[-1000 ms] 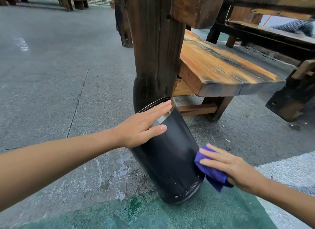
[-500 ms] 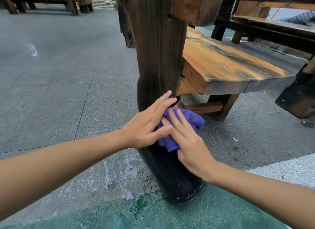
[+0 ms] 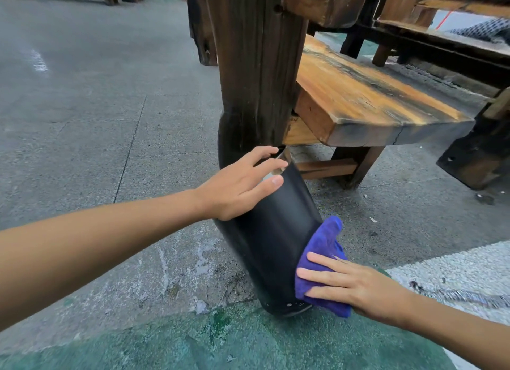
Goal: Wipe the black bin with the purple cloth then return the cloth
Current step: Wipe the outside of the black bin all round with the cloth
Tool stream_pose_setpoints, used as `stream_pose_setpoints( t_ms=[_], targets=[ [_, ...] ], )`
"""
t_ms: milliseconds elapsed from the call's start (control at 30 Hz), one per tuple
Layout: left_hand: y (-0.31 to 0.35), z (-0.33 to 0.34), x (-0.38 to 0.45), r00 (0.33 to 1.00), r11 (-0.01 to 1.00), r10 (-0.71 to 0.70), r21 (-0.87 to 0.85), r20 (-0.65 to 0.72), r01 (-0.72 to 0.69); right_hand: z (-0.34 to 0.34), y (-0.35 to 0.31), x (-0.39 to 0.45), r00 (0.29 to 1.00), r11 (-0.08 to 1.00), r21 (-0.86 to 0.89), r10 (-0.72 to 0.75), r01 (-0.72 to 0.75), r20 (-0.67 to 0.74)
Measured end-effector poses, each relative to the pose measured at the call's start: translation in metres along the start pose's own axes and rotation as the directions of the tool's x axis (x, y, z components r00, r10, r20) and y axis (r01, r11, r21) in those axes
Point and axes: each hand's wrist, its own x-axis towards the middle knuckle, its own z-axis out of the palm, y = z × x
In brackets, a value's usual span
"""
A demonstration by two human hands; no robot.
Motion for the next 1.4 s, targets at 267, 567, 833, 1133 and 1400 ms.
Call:
stream_pose_setpoints(
  t_ms=[267,567,833,1133,1400],
  targets=[
    [0.009,0.007,0.000,0.992,0.996,0.029,-0.085,-0.127,-0.040,-0.060,0.024,0.023,0.587,0.628,0.519,0.764,-0.579,-0.268],
    [0.022,0.015,0.007,0.904,0.997,0.042,-0.038,-0.425,-0.065,-0.102,0.022,0.158,0.896,0.897,0.245,0.413,-0.369,-0.163],
    [0.003,0.012,-0.017,0.953,0.990,0.116,0.114,-0.279,-0.087,-0.102,0.032,0.141,0.831,0.863,0.102,0.504,-0.495,-0.234],
    [0.008,0.005,-0.022,0.984,0.956,0.177,0.239,-0.010,-0.170,-0.107,0.042,0.117,0.730,0.784,0.013,0.584,-0.621,-0.355],
    [0.030,-0.035,-0.021,0.958,0.944,0.266,0.229,-0.110,-0.236,-0.125,0.048,0.144,0.655,0.719,0.350,0.693,-0.601,-0.299]
  ],
)
